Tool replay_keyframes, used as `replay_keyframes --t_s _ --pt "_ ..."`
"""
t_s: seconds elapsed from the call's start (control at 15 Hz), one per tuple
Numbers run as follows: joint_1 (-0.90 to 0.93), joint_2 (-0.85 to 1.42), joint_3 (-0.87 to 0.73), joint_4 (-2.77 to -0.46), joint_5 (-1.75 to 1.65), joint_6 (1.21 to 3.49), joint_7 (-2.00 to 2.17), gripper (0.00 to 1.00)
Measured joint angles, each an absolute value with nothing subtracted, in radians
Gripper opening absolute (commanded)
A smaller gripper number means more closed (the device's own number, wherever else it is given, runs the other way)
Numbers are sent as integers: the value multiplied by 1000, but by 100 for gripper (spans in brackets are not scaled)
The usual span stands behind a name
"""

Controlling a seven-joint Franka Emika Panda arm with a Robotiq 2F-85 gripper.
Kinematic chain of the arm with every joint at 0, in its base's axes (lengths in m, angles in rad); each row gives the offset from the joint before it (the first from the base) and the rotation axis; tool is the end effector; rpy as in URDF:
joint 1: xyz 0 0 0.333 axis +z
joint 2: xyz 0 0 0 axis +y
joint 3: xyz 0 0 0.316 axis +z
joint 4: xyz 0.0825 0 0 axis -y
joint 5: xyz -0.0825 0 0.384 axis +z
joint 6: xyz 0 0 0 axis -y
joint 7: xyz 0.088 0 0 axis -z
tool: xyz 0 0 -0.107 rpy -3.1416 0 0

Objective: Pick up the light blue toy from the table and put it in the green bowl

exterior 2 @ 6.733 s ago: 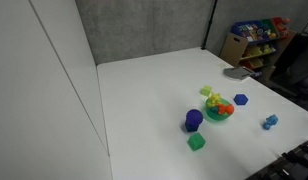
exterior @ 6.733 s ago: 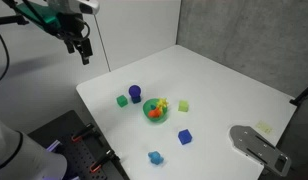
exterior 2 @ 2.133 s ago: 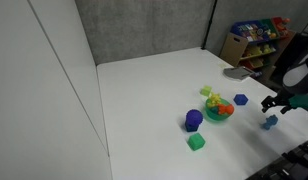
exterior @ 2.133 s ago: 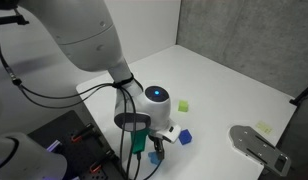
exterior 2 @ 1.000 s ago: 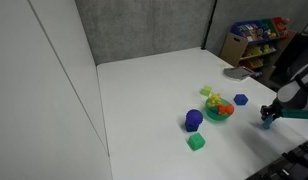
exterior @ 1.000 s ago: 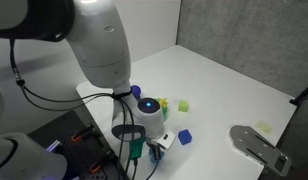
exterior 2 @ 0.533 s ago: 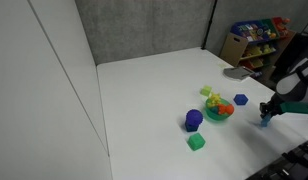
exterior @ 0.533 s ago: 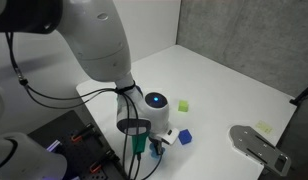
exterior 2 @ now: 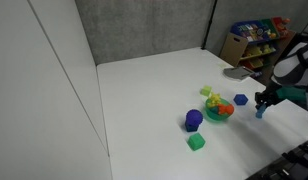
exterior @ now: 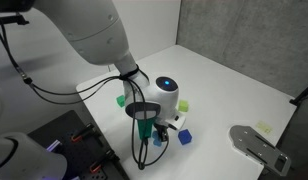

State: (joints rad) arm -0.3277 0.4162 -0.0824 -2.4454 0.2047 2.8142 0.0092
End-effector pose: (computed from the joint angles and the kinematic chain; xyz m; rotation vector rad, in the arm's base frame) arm 0.4265 -0.2000 0.1321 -2.9626 0.9300 0.0564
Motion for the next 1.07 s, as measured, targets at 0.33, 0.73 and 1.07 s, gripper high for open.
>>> replay_keyframes --t_s 0.33,0.73,1.07 --pt "-231 329 -89 -2418 204 2736 69 10" --pt "-111 259 -91 -2377 198 2686 173 10" --pt "-44 251 -80 -2340 197 2670 239 10"
